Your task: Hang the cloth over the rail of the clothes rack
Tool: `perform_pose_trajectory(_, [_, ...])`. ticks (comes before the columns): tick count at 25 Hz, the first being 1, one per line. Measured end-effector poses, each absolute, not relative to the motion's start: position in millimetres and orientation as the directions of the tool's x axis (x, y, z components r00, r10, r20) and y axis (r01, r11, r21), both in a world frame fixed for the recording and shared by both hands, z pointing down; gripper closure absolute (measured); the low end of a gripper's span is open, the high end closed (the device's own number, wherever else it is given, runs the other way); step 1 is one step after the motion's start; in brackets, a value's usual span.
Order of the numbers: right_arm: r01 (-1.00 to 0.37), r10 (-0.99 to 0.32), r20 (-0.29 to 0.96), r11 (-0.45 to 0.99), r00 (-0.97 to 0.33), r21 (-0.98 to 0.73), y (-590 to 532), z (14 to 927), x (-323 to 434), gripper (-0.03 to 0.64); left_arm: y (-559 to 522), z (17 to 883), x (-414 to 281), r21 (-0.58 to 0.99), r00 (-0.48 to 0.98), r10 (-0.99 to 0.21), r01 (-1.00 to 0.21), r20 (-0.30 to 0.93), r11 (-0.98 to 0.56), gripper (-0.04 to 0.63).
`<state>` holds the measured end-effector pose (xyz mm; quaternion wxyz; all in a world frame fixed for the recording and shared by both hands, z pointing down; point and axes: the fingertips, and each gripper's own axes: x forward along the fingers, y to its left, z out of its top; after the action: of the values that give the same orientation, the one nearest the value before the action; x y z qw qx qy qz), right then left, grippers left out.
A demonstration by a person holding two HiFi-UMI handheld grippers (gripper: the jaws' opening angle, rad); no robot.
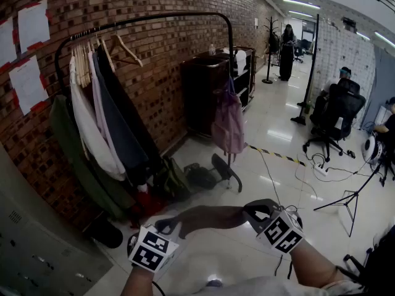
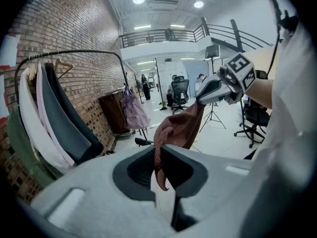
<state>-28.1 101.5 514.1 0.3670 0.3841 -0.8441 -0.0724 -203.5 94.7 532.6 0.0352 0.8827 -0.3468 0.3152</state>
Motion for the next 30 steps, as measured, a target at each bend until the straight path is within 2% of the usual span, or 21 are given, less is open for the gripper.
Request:
perform_pose_trajectory(15, [-0.631, -0.757, 0.471, 0.645, -0.453, 0.431, -24.4, 480.7, -8.9, 0.603, -21.2, 485.1, -201.6, -0.235, 0.545, -0.632, -0.625, 0.551, -0.744, 0.568])
perform_pose_trajectory(23, [-0.627, -0.781, 0.388, 0.624, -0.489, 0.467, -157.4, 451.3, 19.4, 0.603, -146.4, 456.8, -171.3, -0.316, 0.499, -0.681, -0.630, 0.536, -0.710, 0.568])
perform_pose_trajectory(30, [-0.591, -0.777, 0.327, 0.624, -0.538, 0.511, -305.3, 405.6, 57.6, 0.603, -290.2, 415.7, -134.8, -0.345, 0.454, -0.745, -0.683, 0.489, -0.644, 0.566])
